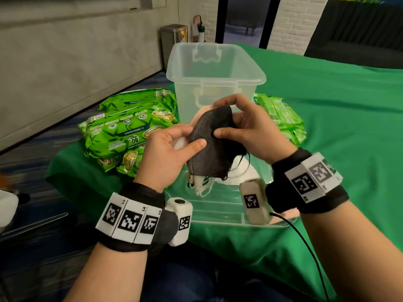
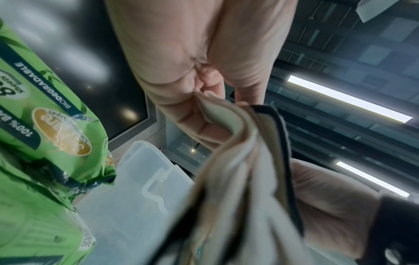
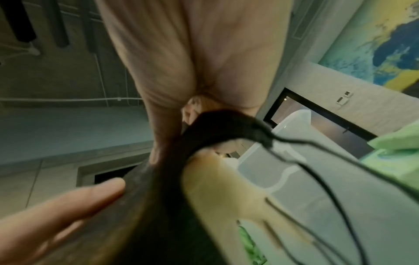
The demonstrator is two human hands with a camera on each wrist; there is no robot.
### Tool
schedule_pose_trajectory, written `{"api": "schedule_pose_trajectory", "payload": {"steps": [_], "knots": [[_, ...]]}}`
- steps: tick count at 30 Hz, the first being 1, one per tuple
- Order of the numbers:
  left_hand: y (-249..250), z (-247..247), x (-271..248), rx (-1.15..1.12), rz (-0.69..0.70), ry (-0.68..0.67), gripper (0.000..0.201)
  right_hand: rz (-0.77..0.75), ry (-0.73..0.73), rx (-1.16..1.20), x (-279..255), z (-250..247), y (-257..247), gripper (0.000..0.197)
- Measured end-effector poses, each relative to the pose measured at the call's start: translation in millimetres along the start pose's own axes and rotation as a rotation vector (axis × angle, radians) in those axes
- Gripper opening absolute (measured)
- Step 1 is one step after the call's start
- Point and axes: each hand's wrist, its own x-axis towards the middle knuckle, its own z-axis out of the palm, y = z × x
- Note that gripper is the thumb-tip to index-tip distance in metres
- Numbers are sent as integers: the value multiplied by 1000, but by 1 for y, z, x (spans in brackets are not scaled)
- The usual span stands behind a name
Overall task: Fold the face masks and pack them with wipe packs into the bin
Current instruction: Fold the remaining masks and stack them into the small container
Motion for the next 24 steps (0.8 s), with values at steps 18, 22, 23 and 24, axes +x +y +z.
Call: {"api": "schedule_pose_trajectory", "payload": {"steps": [18, 22, 23, 24], "knots": [[-3, -3, 4, 52, 112, 28, 45, -153, 209, -499, 7, -7, 2, 38], [-4, -2, 4, 34, 81, 31, 38, -97, 221, -319, 9, -6, -1, 29], [-4, -2, 4, 34, 81, 29, 37, -76, 199, -245, 10, -6, -1, 27], [-4, -1, 4, 27, 82, 26, 36, -64, 189, -175, 11, -5, 0, 27]]}}
